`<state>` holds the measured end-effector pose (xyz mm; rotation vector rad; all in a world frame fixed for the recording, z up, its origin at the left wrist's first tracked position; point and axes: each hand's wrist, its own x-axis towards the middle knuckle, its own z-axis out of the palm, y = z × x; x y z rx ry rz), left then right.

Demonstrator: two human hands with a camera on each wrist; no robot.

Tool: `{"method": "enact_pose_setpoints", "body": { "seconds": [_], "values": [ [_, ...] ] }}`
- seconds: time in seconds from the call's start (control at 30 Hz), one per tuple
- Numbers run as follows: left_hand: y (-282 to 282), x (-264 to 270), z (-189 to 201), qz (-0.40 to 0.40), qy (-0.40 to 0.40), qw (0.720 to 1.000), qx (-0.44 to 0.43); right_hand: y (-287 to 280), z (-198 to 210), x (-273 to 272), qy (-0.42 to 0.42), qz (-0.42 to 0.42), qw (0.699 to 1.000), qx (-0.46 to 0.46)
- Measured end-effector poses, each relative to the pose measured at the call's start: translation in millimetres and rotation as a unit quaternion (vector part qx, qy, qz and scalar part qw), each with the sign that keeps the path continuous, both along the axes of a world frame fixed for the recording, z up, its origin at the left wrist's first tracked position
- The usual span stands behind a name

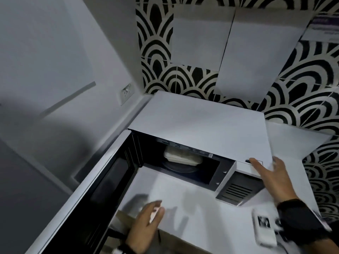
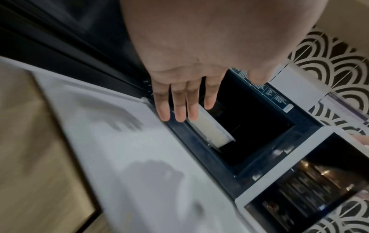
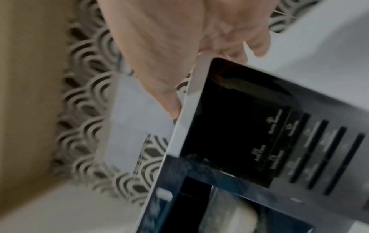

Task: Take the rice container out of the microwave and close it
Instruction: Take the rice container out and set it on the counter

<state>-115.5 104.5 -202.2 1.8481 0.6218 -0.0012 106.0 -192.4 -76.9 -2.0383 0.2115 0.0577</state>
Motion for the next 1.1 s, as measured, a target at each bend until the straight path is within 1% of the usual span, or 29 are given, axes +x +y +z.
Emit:
{"method": "enact_pose_setpoints", "body": {
  "seconds": [0.03, 0.07, 0.1, 0.13, 0.17, 0.2, 0.23, 0.27, 0.3, 0.33, 0.4, 0.47, 0.53, 0.67, 0.8, 0.97, 1.07, 1.1],
  "values": [
    [5.3, 20.3, 2.3, -0.034, -0.014, 0.999, 0.016, 2.5, 1.5, -14.0, -0.041, -0.003, 0.998, -0.052],
    [10.0, 39.5, 7.0, -0.037, -0.028, 0.999, 0.022, 7.3, 4.8, -30.5, -0.099, -0.009, 0.989, -0.105],
    [16.8, 57.5, 7.7, -0.034, -0.027, 0.999, 0.018, 14.2, 9.1, -48.4, -0.171, -0.007, 0.974, -0.151],
    [22.8, 74.5, 7.6, -0.025, -0.021, 0.999, 0.019, 23.4, 14.3, -66.7, -0.248, 0.006, 0.952, -0.182],
    [28.3, 91.5, 8.2, -0.011, -0.021, 0.999, 0.034, 32.4, 13.6, -81.4, -0.304, 0.036, 0.933, -0.189],
    [33.9, 107.7, 11.0, -0.001, -0.034, 0.998, 0.048, 38.7, 5.4, -91.8, -0.323, 0.082, 0.926, -0.18],
    [38.0, 123.9, 12.5, 0.013, -0.04, 0.997, 0.064, 47.1, -1.4, -100.4, -0.301, 0.129, 0.931, -0.161],
    [42.0, 137.9, 14.5, 0.027, -0.038, 0.996, 0.071, 55.5, -11.2, -103.4, -0.247, 0.174, 0.942, -0.146],
    [45.6, 150.0, 13.9, 0.038, -0.033, 0.996, 0.073, 65.4, -21.8, -103.4, -0.181, 0.213, 0.948, -0.15],
    [49.0, 160.1, 15.1, 0.049, -0.023, 0.996, 0.069, 75.7, -32.9, -100.8, -0.124, 0.248, 0.945, -0.172],
    [55.2, 177.8, 13.9, 0.046, -0.005, 0.997, 0.061, 95.0, -54.1, -85.8, -0.03, 0.298, 0.93, -0.212],
    [60.0, 190.7, 17.2, 0.029, 0.024, 0.997, 0.066, 114.5, -67.2, -62.3, 0.036, 0.31, 0.921, -0.232],
    [63.9, 201.3, 17.2, 0.008, 0.049, 0.997, 0.067, 132.8, -73.6, -39.1, 0.065, 0.286, 0.928, -0.231],
    [71.2, 219.8, 11.6, -0.009, 0.086, 0.995, 0.051, 158.1, -87.6, 0.7, 0.107, 0.209, 0.949, -0.212],
    [76.6, 235.6, 3.3, -0.039, 0.089, 0.994, 0.044, 171.7, -94.7, 29.8, 0.158, 0.167, 0.957, -0.178],
    [73.2, 244.1, 1.3, -0.099, 0.11, 0.986, 0.071, 181.4, -111.8, 47.3, 0.233, 0.112, 0.964, -0.067],
    [71.5, 241.7, -0.9, -0.099, 0.109, 0.987, 0.071, 183.3, -138.1, 55.8, 0.242, 0.065, 0.968, 0.0],
    [71.6, 240.7, -1.7, -0.096, 0.107, 0.987, 0.07, 182.2, -147.6, 58.6, 0.238, 0.061, 0.969, 0.014]
  ]
}}
